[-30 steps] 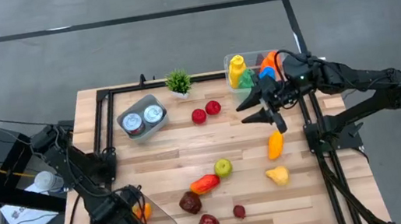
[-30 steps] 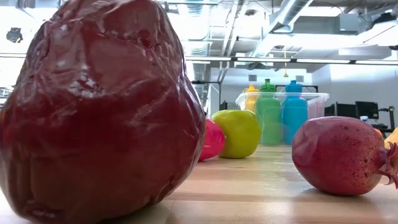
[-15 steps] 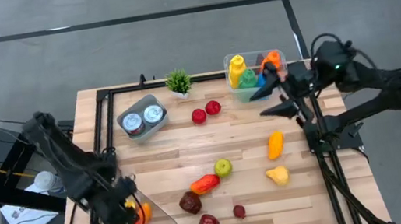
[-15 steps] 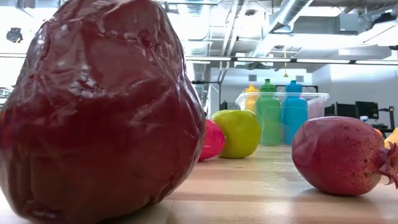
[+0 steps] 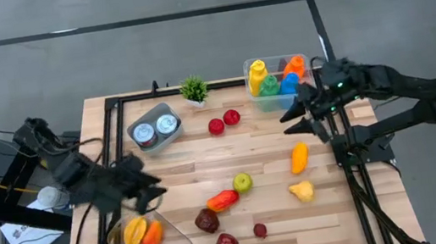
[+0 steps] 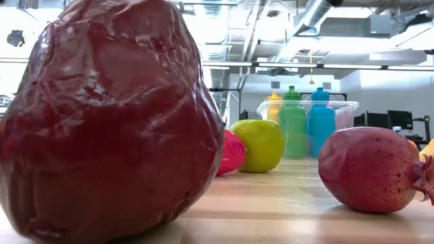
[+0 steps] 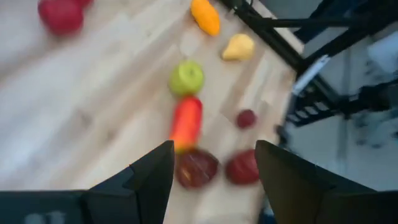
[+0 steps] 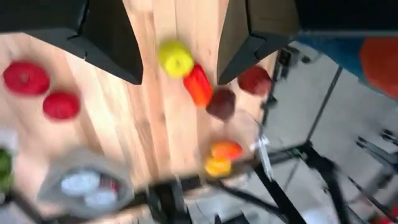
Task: Pick & Place Food Item
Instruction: Put the orange mango into the bottom transparent bin
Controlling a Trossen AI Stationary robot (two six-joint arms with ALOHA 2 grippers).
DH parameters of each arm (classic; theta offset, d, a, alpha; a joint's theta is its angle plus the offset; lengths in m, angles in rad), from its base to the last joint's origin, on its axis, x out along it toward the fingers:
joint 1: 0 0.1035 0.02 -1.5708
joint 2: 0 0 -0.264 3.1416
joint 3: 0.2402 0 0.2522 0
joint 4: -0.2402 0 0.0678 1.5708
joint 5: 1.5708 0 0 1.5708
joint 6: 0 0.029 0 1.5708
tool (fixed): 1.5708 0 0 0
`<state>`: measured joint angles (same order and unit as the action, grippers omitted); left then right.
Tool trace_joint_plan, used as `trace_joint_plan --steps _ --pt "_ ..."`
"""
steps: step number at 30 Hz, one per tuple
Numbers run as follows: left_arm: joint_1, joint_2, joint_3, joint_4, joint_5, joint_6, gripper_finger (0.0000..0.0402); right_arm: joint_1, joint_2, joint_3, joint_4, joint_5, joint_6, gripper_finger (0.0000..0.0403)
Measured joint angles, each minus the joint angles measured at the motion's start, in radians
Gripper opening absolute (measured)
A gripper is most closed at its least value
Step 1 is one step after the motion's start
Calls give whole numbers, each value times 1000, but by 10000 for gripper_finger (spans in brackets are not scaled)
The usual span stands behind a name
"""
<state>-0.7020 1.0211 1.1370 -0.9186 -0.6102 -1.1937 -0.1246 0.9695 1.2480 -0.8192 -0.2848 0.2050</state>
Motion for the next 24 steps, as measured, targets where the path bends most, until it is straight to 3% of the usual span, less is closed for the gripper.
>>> trace_joint_plan --steps 3,7,11,13,16,24 --pt "165 73 0 105 116 266 220 0 19 -54 -26 8 5 204" --pt "375 190 0 252 362 538 230 0 33 -106 -20 9 5 211" --pt "505 325 0 395 597 743 245 0 34 -121 -19 6 6 212" --pt "533 396 0 436 663 817 252 0 29 -121 -19 5 6 212" --pt "537 498 0 500 684 875 259 0 10 -121 -21 -2 5 211" --pt "482 731 0 696 666 854 262 8 -33 -120 -119 -5 -23 211"
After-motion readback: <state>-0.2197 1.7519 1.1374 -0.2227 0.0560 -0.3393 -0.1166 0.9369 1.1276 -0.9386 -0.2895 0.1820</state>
